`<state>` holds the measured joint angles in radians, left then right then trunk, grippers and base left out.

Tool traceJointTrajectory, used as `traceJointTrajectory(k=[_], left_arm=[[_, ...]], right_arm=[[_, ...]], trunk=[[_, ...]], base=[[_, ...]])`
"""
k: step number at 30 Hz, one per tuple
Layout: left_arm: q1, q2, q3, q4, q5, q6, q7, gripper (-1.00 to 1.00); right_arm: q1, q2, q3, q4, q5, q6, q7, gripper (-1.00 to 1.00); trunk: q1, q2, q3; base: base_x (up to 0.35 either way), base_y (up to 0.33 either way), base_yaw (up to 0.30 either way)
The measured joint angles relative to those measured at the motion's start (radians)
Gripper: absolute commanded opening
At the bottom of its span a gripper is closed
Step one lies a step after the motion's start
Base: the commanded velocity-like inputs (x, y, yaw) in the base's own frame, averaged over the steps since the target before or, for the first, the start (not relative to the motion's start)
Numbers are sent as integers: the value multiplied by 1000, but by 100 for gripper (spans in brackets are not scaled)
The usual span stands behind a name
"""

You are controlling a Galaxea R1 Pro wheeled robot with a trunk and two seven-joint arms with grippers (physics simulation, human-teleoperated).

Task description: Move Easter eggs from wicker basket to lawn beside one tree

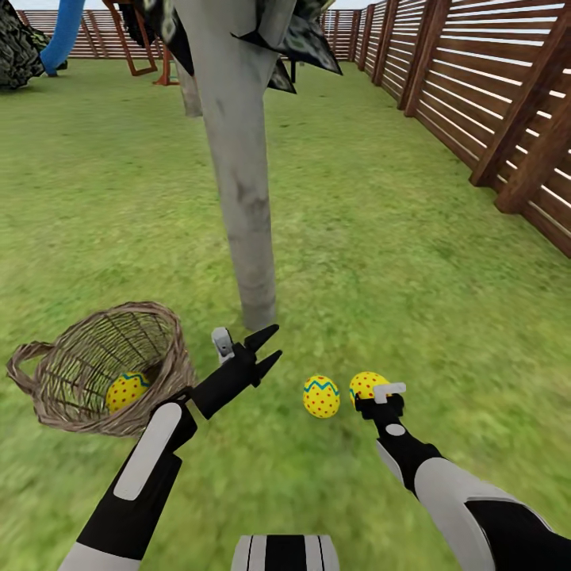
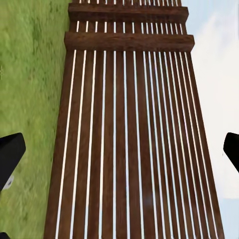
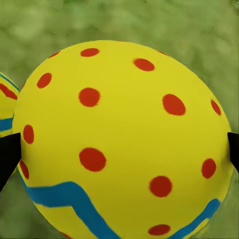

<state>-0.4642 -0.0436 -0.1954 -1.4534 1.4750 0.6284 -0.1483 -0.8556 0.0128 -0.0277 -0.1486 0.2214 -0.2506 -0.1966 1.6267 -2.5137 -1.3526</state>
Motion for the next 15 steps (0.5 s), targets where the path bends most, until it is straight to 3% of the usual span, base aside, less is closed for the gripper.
traceJointTrajectory(k=[5, 12, 15], left_arm=[[0, -1, -2, 0, 0, 0, -1, 100], [0, -5, -2, 0, -2, -1, 0, 100], [0, -5, -2, 0, -2, -1, 0, 100]], right_arm=[[0, -1, 0, 0, 0, 0, 0, -100], [0, -4, -2, -6, -4, 0, -1, -100], [0, -20, -2, -12, -1, 0, -31, -100]], trunk=[[0, 0, 0], [3, -2, -27], [5, -2, -39]], base=[[10, 0, 22], [0, 0, 0], [0, 0, 0]])
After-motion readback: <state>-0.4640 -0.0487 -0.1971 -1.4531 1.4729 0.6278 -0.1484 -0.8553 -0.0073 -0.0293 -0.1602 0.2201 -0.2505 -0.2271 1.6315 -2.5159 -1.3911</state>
